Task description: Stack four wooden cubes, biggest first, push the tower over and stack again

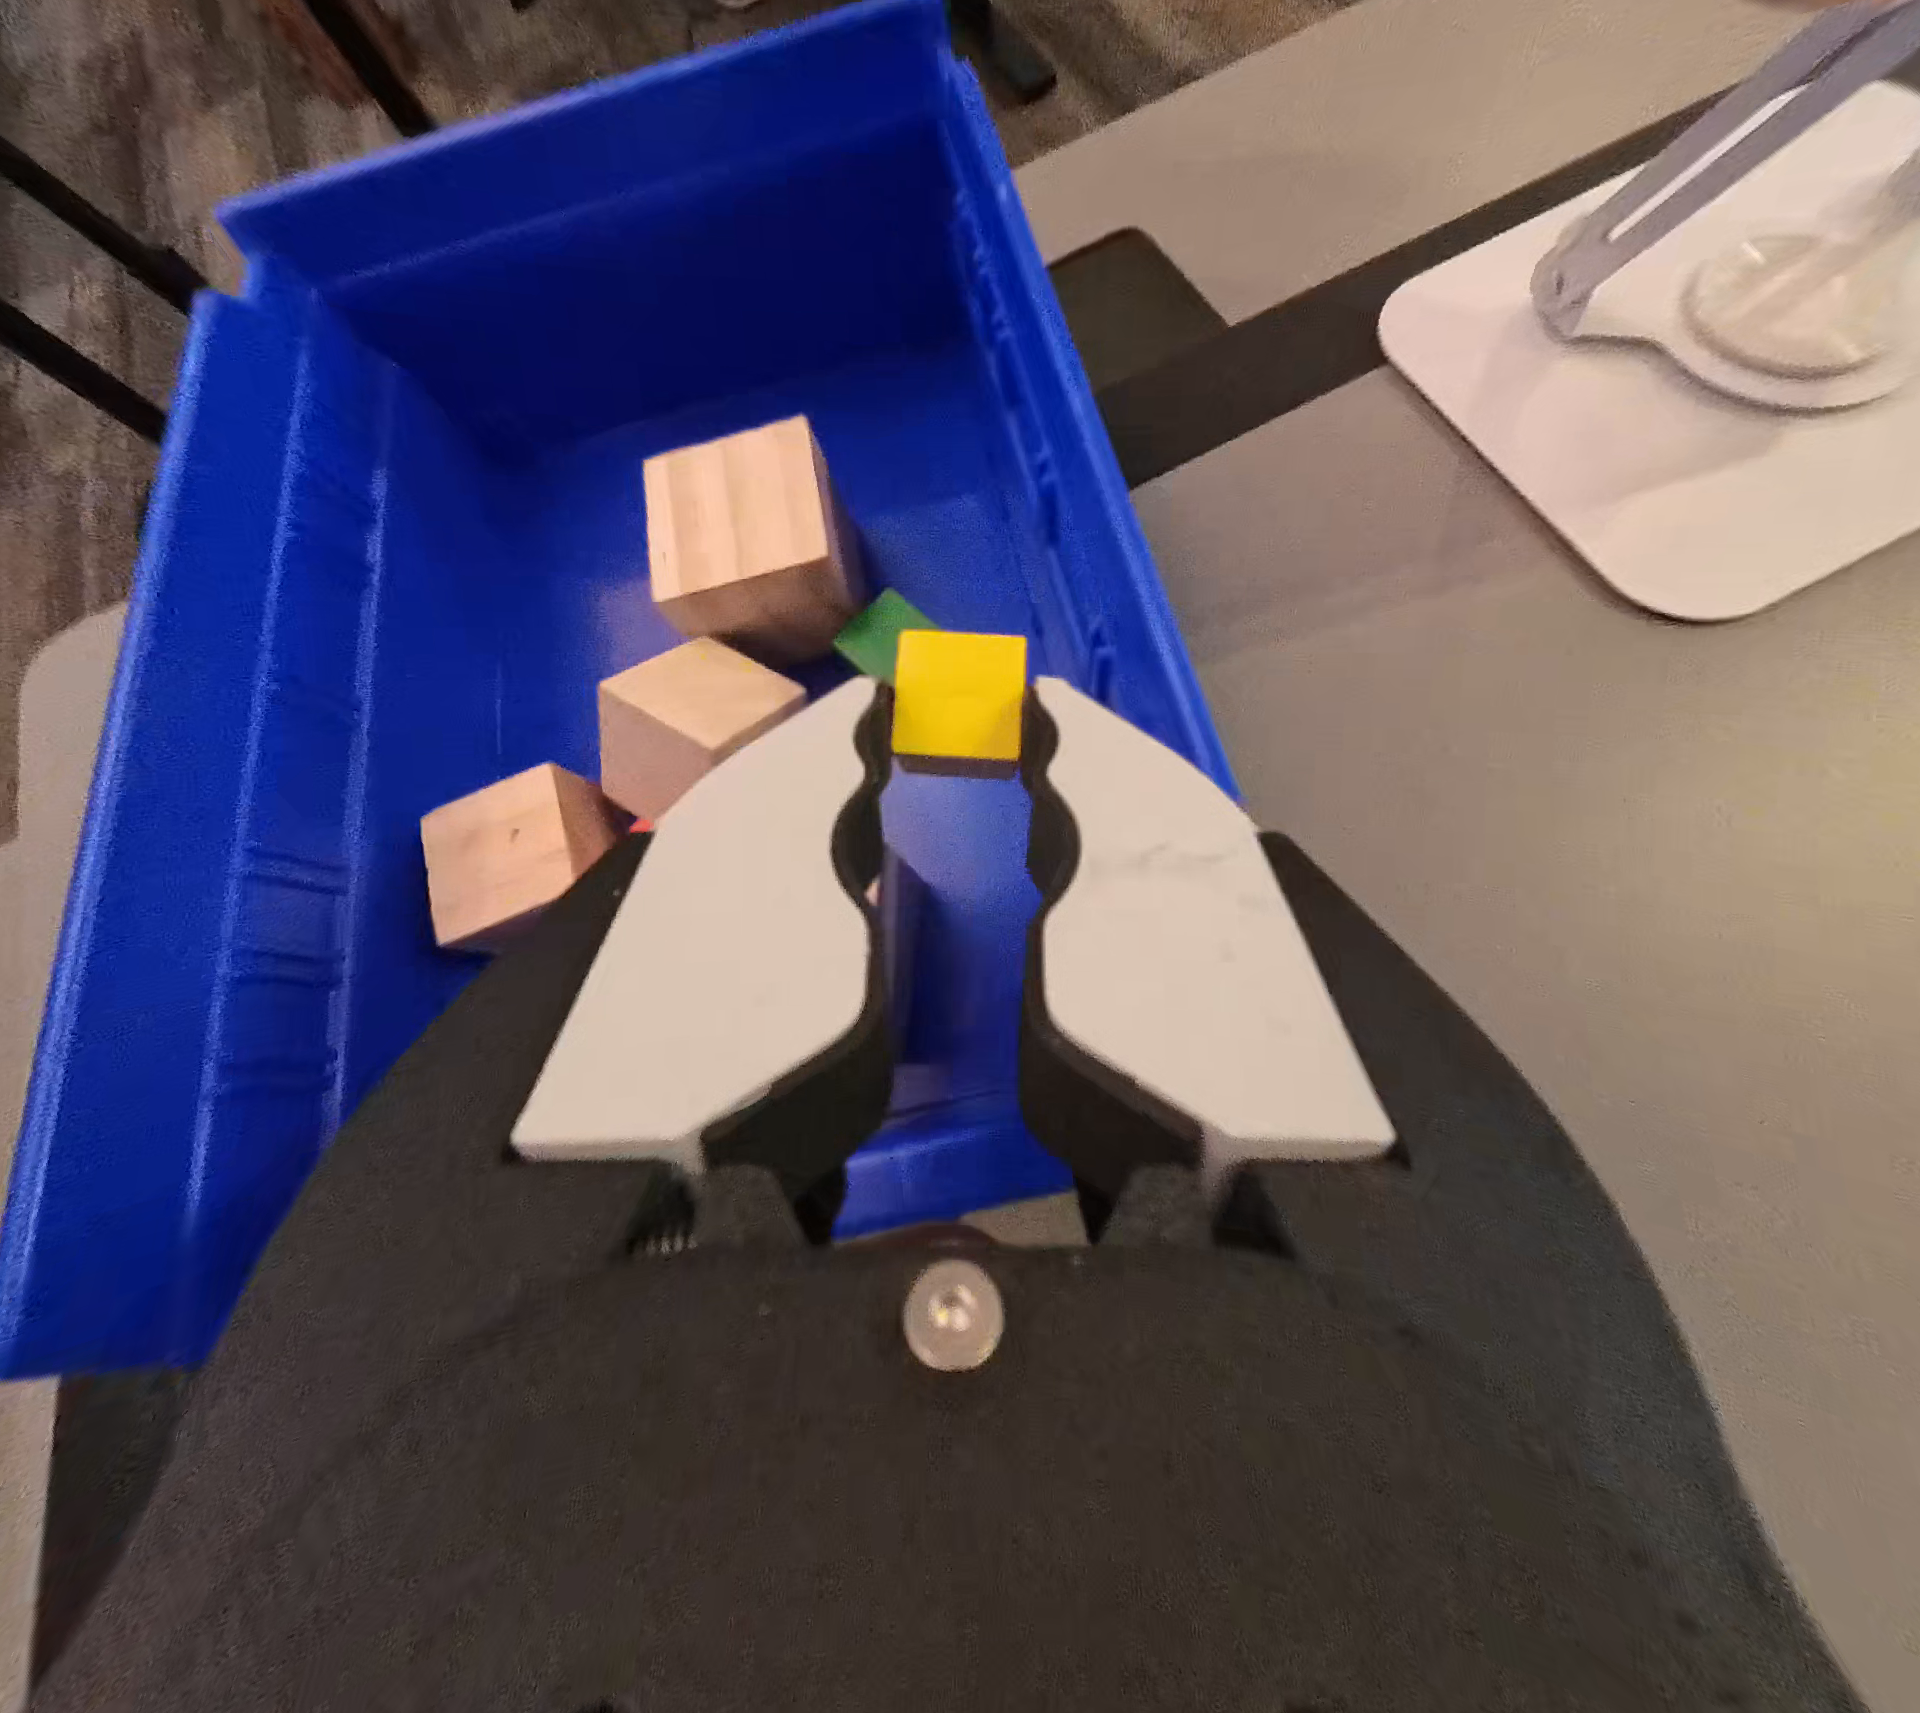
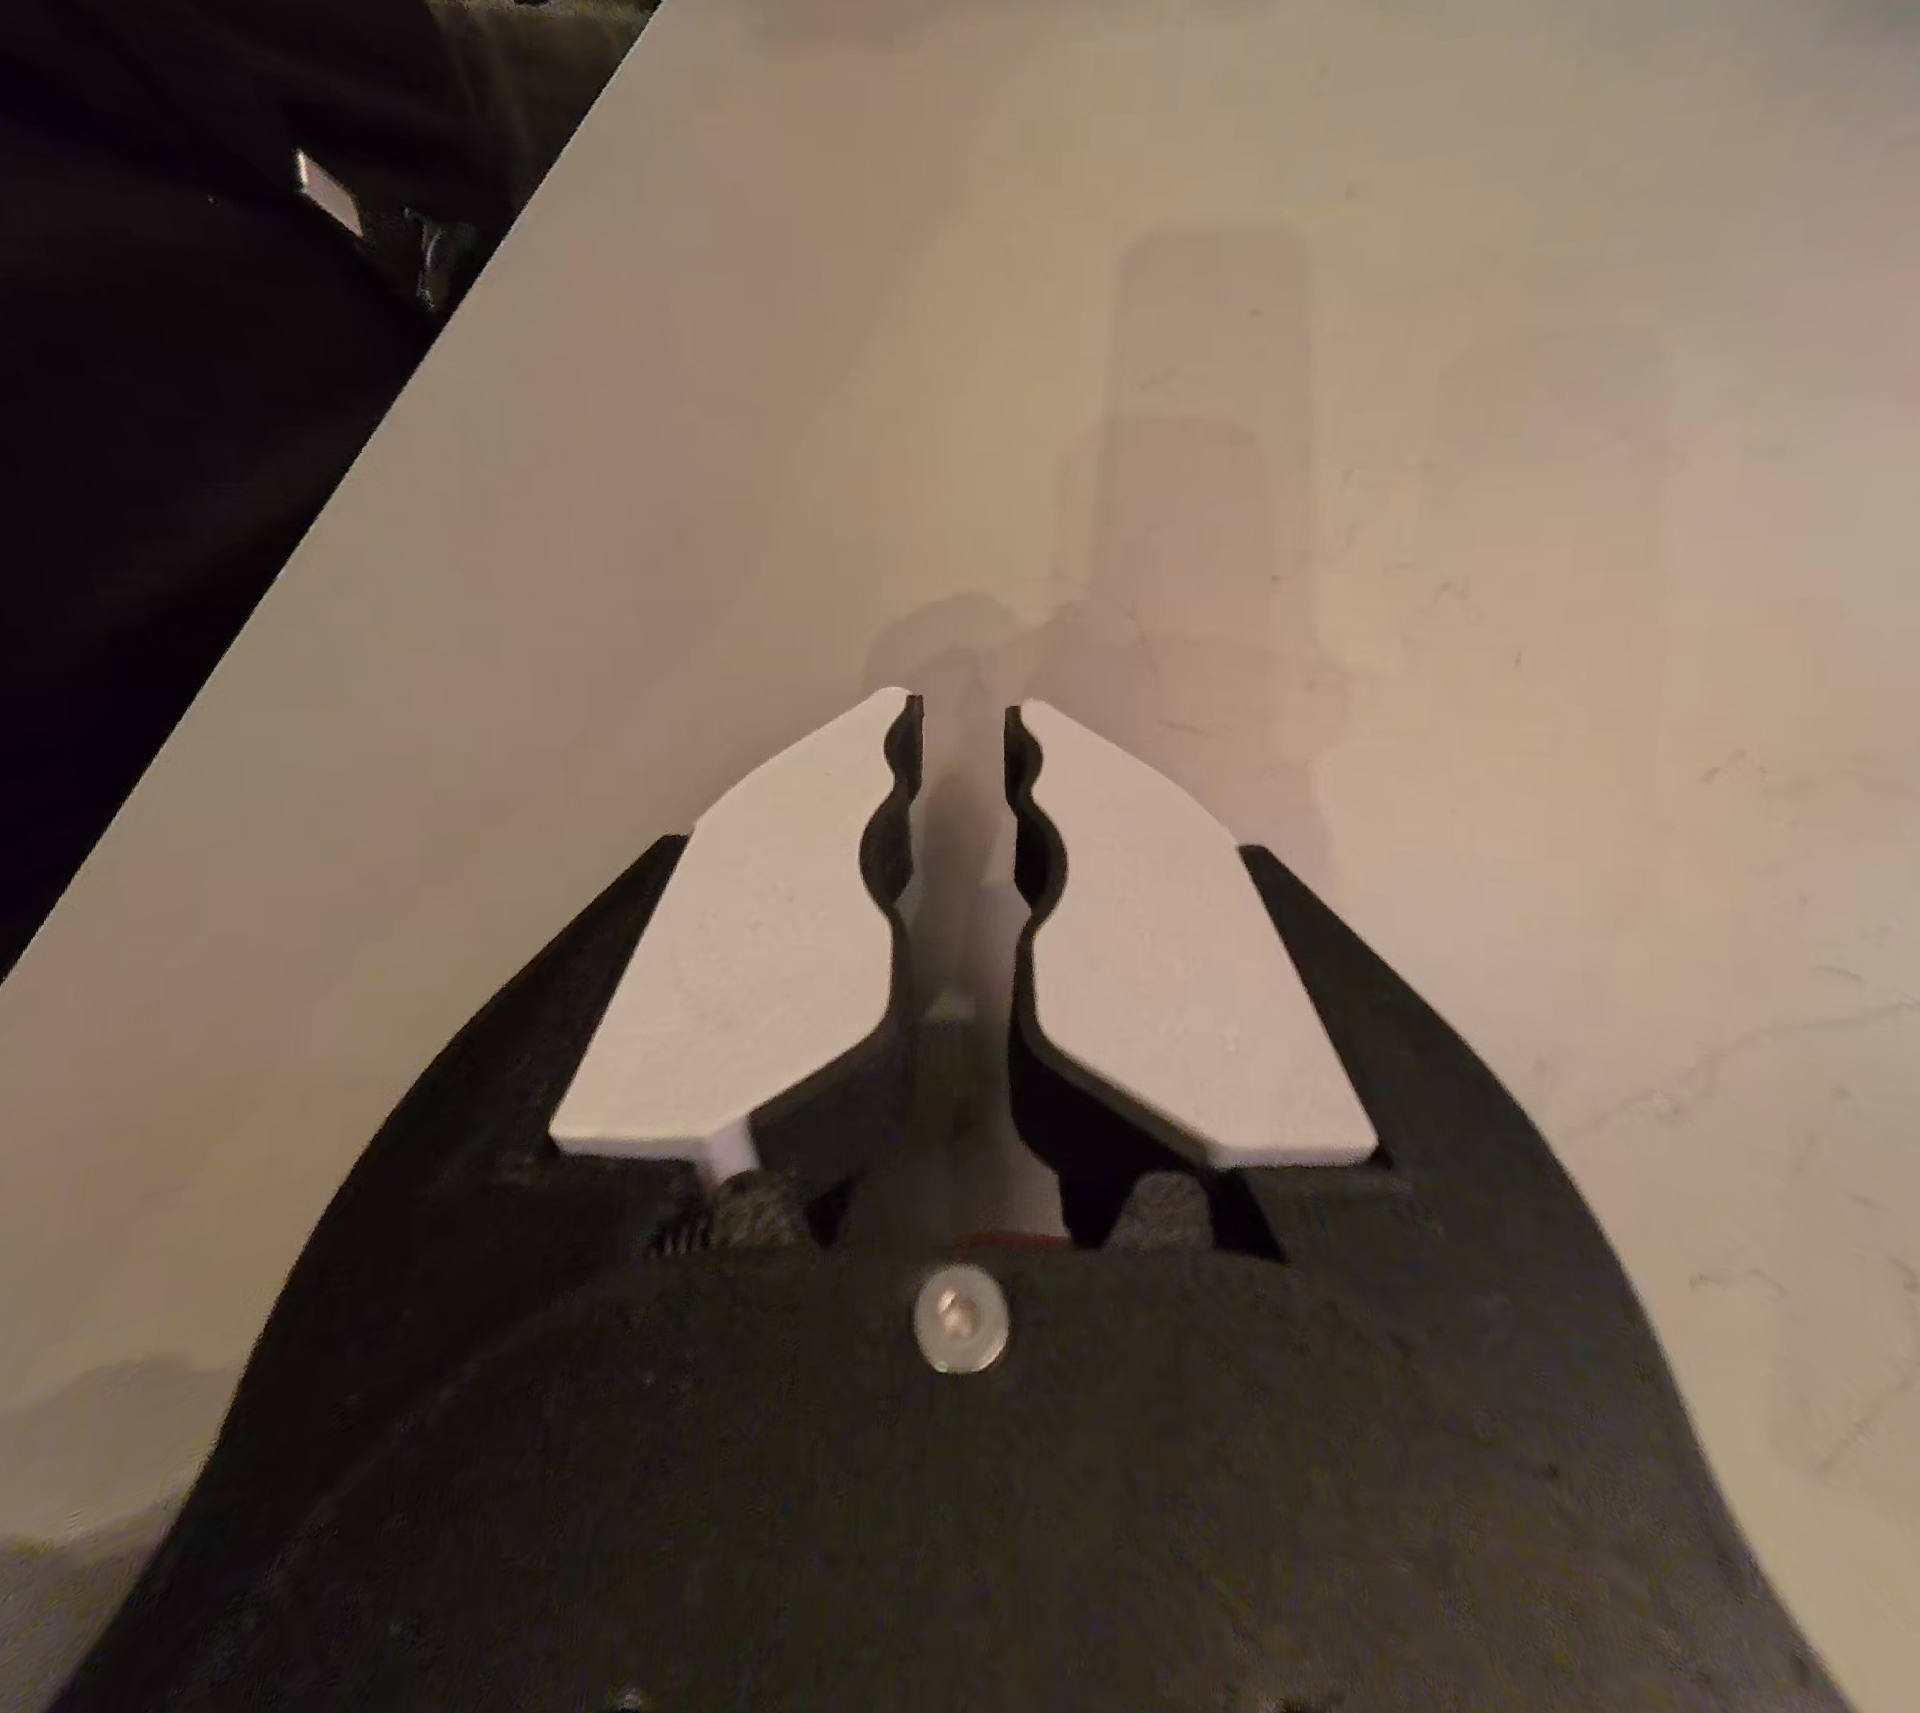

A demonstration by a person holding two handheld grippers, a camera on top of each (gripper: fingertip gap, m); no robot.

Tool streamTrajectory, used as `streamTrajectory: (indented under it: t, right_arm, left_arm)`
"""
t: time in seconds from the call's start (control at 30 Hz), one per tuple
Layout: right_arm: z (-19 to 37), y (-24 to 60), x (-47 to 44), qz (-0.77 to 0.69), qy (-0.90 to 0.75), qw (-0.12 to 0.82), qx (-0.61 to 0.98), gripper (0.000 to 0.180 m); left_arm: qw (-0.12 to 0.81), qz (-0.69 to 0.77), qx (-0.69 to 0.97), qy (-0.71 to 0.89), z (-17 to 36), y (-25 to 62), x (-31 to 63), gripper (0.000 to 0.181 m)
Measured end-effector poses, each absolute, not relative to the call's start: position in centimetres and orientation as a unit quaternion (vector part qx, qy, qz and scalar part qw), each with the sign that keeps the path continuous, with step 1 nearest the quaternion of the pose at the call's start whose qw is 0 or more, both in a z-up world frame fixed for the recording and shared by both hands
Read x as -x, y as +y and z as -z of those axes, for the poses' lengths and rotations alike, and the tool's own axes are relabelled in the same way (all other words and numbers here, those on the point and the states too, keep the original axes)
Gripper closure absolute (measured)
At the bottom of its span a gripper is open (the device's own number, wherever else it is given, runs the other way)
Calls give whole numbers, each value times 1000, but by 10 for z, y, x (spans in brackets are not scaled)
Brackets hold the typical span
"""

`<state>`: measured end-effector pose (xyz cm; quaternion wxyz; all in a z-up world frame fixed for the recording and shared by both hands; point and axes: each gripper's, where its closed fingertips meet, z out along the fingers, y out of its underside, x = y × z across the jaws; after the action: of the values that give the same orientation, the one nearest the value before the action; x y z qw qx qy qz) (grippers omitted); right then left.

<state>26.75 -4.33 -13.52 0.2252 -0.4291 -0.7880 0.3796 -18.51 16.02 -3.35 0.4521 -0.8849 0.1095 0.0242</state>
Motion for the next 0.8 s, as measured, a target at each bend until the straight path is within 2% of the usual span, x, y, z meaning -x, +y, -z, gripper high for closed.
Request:
streamTrajectory:
  t: [0.07, 0.23, 0.3, 0.43, 0.47, 0.53, 0.6, 0.63, 0.7, 0.73, 0.77, 0.8]
  right_arm:
    - [134, -42, -266, -379, -785, 229, 433, 164]
    - [132, -33, -261, -382, -768, 247, 450, 160]
    - [127, -22, -254, -386, -749, 262, 471, 148]
    - [120, 10, -249, -371, -693, 287, 547, 128]
    - [116, 17, -248, -361, -676, 303, 567, 120]
    - [114, 40, -247, -321, -634, 332, 620, 119]
    - [119, 56, -248, -299, -603, 320, 667, 110]
    - [122, 63, -248, -296, -584, 316, 687, 113]
    - [128, 78, -247, -285, -558, 312, 714, 105]
    - [136, 85, -250, -263, -552, 302, 731, 100]
    - [145, 89, -255, -234, -552, 283, 748, 88]
    - [151, 90, -257, -222, -556, 270, 754, 83]
  left_arm:
    - [422, -69, 903, 52, 47, 159, 212, 79]
    - [504, -101, 857, 39, 8, 121, 186, 63]
    - [506, -113, 853, 58, 6, 99, 158, 55]
    - [506, -70, 850, 127, 21, 68, 66, 56]
    - [504, -46, 851, 143, 30, 64, 39, 55]
    - [487, 2, 854, 185, 56, 60, -17, 60]
    - [453, 28, 865, 214, 88, 61, -58, 62]
    - [436, 43, 870, 229, 102, 62, -75, 68]
    - [420, 78, 875, 226, 119, 71, -100, 75]
    - [411, 101, 875, 234, 128, 74, -110, 86]
    - [402, 99, 885, 214, 136, 82, -111, 88]
    - [395, 56, 902, 165, 145, 94, -98, 106]
